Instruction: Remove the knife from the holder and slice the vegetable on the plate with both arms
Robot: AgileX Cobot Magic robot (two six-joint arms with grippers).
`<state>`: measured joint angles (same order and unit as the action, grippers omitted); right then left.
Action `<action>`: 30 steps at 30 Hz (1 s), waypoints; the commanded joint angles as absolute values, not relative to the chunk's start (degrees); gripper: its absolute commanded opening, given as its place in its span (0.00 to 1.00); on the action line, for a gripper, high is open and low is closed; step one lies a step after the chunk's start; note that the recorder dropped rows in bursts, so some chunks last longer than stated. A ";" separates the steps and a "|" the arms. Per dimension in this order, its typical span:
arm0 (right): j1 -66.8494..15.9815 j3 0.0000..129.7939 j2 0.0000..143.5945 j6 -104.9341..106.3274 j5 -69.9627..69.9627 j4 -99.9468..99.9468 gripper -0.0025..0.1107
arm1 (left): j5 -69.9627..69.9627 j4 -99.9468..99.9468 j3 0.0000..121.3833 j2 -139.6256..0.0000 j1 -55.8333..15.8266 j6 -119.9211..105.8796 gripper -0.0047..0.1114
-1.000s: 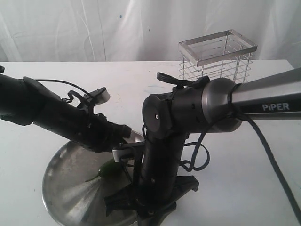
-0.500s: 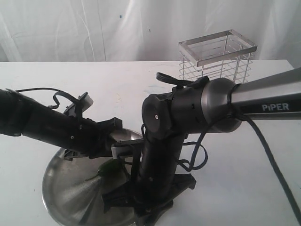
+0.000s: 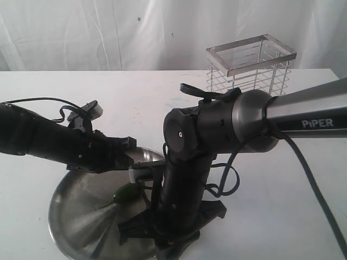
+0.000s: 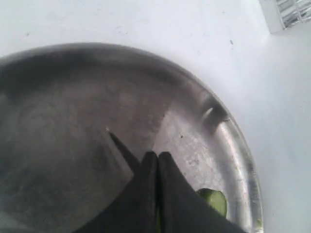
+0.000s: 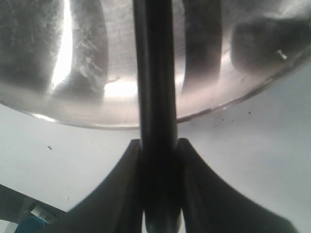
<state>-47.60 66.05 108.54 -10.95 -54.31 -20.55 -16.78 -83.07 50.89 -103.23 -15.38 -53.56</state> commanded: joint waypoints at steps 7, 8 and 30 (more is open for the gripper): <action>-47.37 66.14 108.47 -10.85 -55.16 -21.14 0.02 | -22.25 -82.54 56.37 -109.96 -15.36 -70.26 0.04; -47.37 66.14 108.47 -10.85 -55.16 -21.14 0.02 | -22.83 -81.94 56.37 -110.63 -15.36 -70.26 0.04; -47.37 62.57 108.73 -10.85 -55.76 -21.00 0.02 | -17.60 -73.51 50.72 -113.71 -15.36 -61.44 0.04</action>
